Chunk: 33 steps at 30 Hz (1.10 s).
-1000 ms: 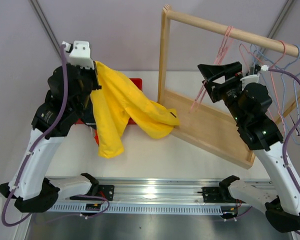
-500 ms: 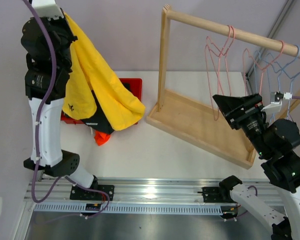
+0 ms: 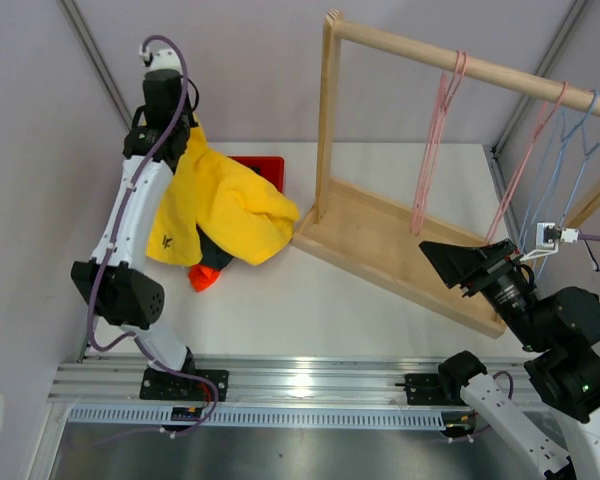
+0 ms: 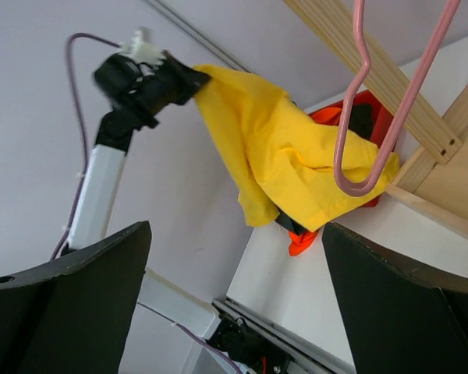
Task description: Remove the shorts from the hanger
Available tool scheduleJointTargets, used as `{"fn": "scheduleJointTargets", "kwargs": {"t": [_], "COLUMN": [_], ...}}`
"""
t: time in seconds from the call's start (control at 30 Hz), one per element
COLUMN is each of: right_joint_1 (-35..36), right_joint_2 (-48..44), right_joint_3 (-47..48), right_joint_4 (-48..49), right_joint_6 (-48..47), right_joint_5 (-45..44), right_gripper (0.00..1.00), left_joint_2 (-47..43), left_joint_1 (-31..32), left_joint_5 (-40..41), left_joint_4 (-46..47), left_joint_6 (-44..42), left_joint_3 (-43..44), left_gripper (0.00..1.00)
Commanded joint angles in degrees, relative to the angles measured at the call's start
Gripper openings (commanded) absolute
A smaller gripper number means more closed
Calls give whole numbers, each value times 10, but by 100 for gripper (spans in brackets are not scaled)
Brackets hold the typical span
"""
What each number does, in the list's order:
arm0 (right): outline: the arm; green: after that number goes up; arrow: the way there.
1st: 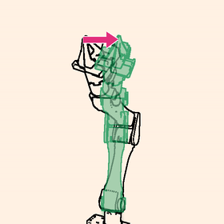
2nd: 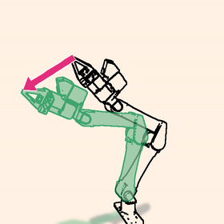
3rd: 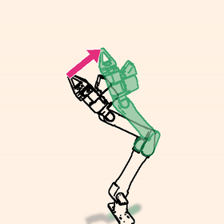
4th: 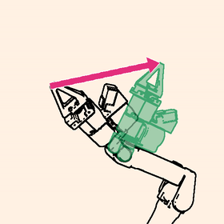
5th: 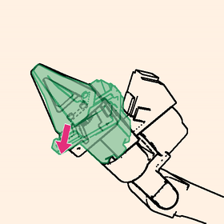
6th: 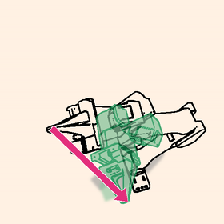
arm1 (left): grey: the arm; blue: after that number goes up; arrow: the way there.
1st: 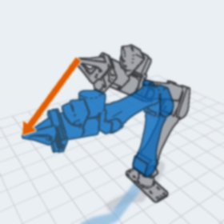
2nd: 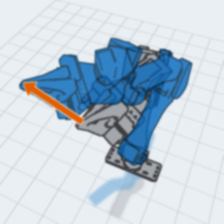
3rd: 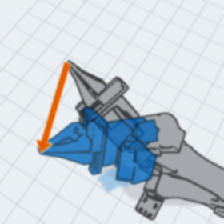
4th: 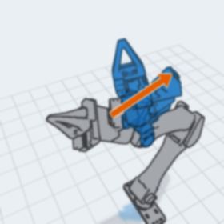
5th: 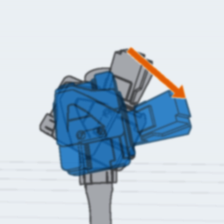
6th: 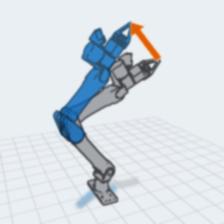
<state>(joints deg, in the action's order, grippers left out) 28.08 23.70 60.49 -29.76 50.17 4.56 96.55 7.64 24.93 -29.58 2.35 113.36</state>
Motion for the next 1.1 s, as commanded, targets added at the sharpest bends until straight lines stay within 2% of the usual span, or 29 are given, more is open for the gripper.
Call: {"fn": "scheduleJointTargets", "kwargs": {"t": [0.0,0.03,0.1,0.13,0.2,0.27,0.37,0.47,0.63,0.7,0.8,0.87,0.9,0.97,1.07], "right_joint_1": [1,1,0,0,0,0,0,-2,-10,-14,-23,-32,-36,-38,-38], "right_joint_2": [-11,-14,-20,-28,-36,-45,-49,-51,-52,-46,-45,-49,-50,-52,-80], "right_joint_3": [4,6,6,5,-1,-5,-9,-15,-30,-34,-36,-41,-48,-56,-95], "right_joint_4": [16,9,-12,-18,-31,-36,-44,-48,-54,-58,-77,-86,-91,-101,-93], "right_joint_6": [-42,-50,-55,-57,-59,-57,-58,-57,-64,-84,-113,-142,-150,-169,-177], "right_joint_5": [37,34,23,20,8,6,5,4,-14,-3,2,3,4,12,26], "right_gripper": [99,99,99,99,99,99,100,99,99,99,99,99,99,99,99], "left_joint_2": [4,5,2,-2,-16,-46,-94,-146,-252,-317,-423,-479,-527,-568,-631], "left_joint_1": [-9,-9,-9,-9,-9,-9,-8,-3,4,4,7,8,8,8,8], "left_joint_5": [-30,-31,-48,-54,-66,-75,-88,-115,-235,-268,-315,-313,-314,-311,-312], "left_joint_4": [35,24,22,25,33,33,15,-31,-77,-82,-62,-51,-47,-53,-68], "left_joint_6": [72,82,97,100,105,105,97,84,66,75,83,84,81,73,66], "left_joint_3": [-60,-77,-104,-124,-160,-170,-160,-92,-70,-110,-222,-340,-387,-464,-523], "left_gripper": [0,5,25,50,71,99,99,99,99,99,99,99,99,99,99]}}
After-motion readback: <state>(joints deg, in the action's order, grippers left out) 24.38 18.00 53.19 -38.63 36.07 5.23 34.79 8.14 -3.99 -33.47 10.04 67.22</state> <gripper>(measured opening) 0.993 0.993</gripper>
